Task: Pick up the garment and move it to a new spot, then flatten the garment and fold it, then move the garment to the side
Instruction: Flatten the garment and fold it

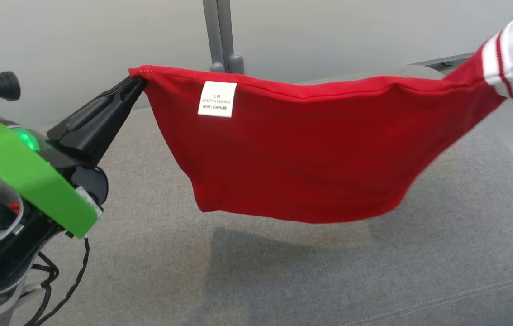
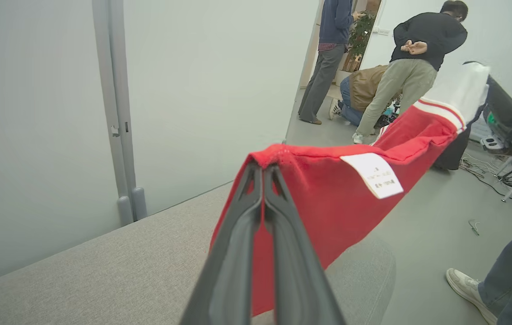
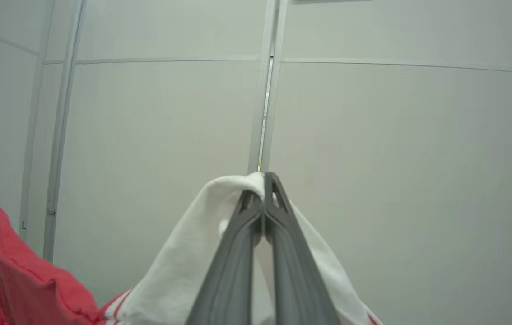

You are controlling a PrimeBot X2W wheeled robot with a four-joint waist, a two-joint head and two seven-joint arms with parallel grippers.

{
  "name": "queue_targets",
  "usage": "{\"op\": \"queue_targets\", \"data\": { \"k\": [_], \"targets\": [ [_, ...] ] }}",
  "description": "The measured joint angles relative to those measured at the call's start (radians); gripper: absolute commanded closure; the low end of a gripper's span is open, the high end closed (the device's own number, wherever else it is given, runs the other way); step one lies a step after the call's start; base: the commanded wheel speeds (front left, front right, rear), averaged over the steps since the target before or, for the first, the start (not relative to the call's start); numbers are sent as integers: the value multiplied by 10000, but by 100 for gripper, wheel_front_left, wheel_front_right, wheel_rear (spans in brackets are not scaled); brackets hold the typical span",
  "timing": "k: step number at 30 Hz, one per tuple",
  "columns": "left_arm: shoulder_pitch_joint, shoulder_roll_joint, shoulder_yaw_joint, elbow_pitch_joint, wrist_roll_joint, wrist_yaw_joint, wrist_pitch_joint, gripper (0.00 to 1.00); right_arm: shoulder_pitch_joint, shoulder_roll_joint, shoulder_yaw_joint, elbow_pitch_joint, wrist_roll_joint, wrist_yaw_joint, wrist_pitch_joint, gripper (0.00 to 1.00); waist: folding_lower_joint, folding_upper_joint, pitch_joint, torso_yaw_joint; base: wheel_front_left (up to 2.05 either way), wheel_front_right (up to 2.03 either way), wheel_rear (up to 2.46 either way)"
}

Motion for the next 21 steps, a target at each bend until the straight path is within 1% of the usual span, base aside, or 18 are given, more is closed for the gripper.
{"op": "queue_targets", "data": {
  "k": [3, 5, 7, 9, 11, 12, 14, 15, 17, 19, 21],
  "targets": [
    [26, 71, 240, -788, -389, 242, 330, 100, -2, -370, -437, -1012, 577, 2, 447, 100, 0, 0, -140, -52, 0, 0, 0],
    [28, 100, 397, -1204, -556, 326, 512, 100, 0, -629, -706, -1383, 813, -2, 821, 100, 0, 0, -120, -97, 0, 0, 0],
    [31, 207, 491, -1404, -558, 383, 723, 100, 13, -790, -924, -1505, 1172, -35, 1170, 100, 0, 0, -16, -132, 0, 0, 0],
    [62, 288, 658, -1457, -673, 500, 974, 100, 50, -811, -995, -1517, 1515, -134, 1503, 100, 0, 0, 147, -155, 0, 0, 0],
    [166, 332, 777, -1250, -848, 523, 1187, 100, 69, -819, -968, -1386, 1672, -295, 1753, 100, 0, 0, 355, -162, 0, 0, 0],
    [261, 360, 821, -755, -1047, 550, 1432, 100, 67, -646, -719, -1154, 1956, -324, 1933, 100, 0, 0, 583, -164, 0, 0, 0],
    [269, 364, 744, -150, -1072, 593, 1678, 100, 62, -474, -98, -792, 2008, -364, 2265, 100, 0, 0, 829, -156, 0, 0, 0],
    [268, 362, 654, 196, -1070, 596, 1802, 100, 48, -286, 259, -623, 2127, -368, 2382, 100, 0, 0, 957, -146, 0, 0, 0],
    [259, 359, 282, 848, -1037, 600, 2096, 100, -50, 299, 972, -265, 2355, -401, 2558, 100, 0, 0, 1211, -113, 0, 0, 0],
    [97, 357, -69, 1685, -871, 600, 2334, 100, -469, 1296, 1546, 169, 2966, -683, 2627, 100, 0, 0, 1474, -61, 0, 0, 0],
    [-489, 282, -211, 2437, -460, 600, 2330, 100, -1318, 2205, 1847, 715, 3181, -1108, 2642, 100, 0, 0, 1739, 15, 0, 0, 0]
  ]
}}
